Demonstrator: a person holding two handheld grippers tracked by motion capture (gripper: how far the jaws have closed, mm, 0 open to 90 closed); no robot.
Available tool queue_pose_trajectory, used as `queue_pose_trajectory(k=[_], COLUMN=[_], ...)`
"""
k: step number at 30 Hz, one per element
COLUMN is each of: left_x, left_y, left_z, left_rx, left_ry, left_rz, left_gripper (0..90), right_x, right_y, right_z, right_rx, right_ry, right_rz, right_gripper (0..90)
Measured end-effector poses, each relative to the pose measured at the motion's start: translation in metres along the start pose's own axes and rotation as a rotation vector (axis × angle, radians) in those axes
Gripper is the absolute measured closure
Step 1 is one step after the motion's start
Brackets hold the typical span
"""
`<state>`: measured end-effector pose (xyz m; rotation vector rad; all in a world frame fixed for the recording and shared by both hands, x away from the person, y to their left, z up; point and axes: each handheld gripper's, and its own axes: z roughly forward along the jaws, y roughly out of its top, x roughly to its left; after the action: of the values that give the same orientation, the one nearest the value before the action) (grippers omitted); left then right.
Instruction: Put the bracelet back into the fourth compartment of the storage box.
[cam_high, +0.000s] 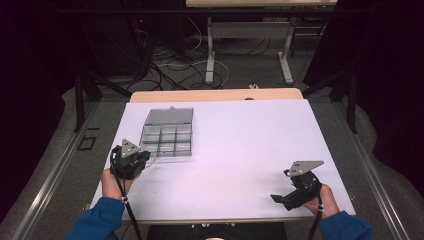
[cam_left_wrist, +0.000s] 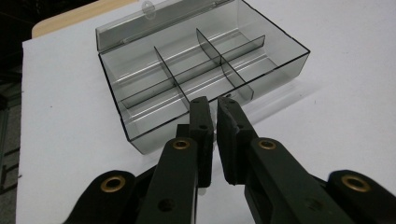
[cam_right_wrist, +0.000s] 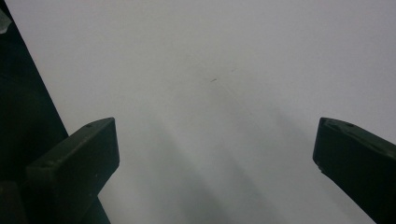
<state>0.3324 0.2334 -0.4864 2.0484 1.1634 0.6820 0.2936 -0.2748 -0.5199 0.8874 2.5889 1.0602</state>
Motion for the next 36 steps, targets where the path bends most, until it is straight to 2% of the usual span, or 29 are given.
queue_pose_trajectory(k=[6,9,11,17,18,20,21,22,28,33,35,36], left_x=[0.001,0.001,0.001,0.003,0.004,0.005,0.005,0.007,0.011,0.016,0.017,0.017], left_y=[0.004,0.005,0.007,0.01,0.01,0.012,0.012,0.013,0.013,0.014,0.014,0.015], left_z=[-0.002,-0.002,-0.003,-0.003,-0.003,-0.003,-0.003,-0.004,-0.001,0.0,0.002,0.002], left_rx=[-0.004,-0.015,-0.016,-0.034,-0.036,-0.041,-0.044,-0.04,-0.055,-0.044,-0.068,-0.062], left_ry=[0.009,0.013,0.017,0.022,0.025,0.027,0.023,0.031,0.042,0.051,0.053,0.044], left_rz=[0.014,0.022,0.014,0.007,0.018,0.008,0.003,0.016,-0.019,-0.017,-0.028,-0.042], left_gripper=[85.5,85.5,85.5,85.4,85.5,85.5,85.4,85.5,85.4,85.4,85.4,85.4], right_x=[-0.001,0.0,-0.001,0.0,0.0,-0.001,0.0,0.0,0.001,0.0,0.0,0.0], right_y=[0.0,0.0,0.0,0.0,0.0,0.0,0.0,0.0,0.0,0.0,0.0,0.0], right_z=[0.0,0.001,0.0,0.001,0.001,0.002,0.002,0.002,0.002,0.003,0.003,0.003], right_rx=[-0.014,-0.002,-0.003,-0.009,0.002,-0.006,-0.001,-0.002,0.0,-0.007,-0.008,-0.005], right_ry=[0.003,0.001,0.003,-0.003,0.0,0.001,0.0,0.0,0.0,-0.001,-0.002,-0.004], right_rz=[-0.005,0.005,-0.009,0.004,0.002,-0.005,0.008,0.009,0.014,0.007,0.008,-0.004], right_gripper=[0.0,0.0,0.0,0.1,0.1,0.1,0.1,0.1,0.2,0.2,0.2,0.2])
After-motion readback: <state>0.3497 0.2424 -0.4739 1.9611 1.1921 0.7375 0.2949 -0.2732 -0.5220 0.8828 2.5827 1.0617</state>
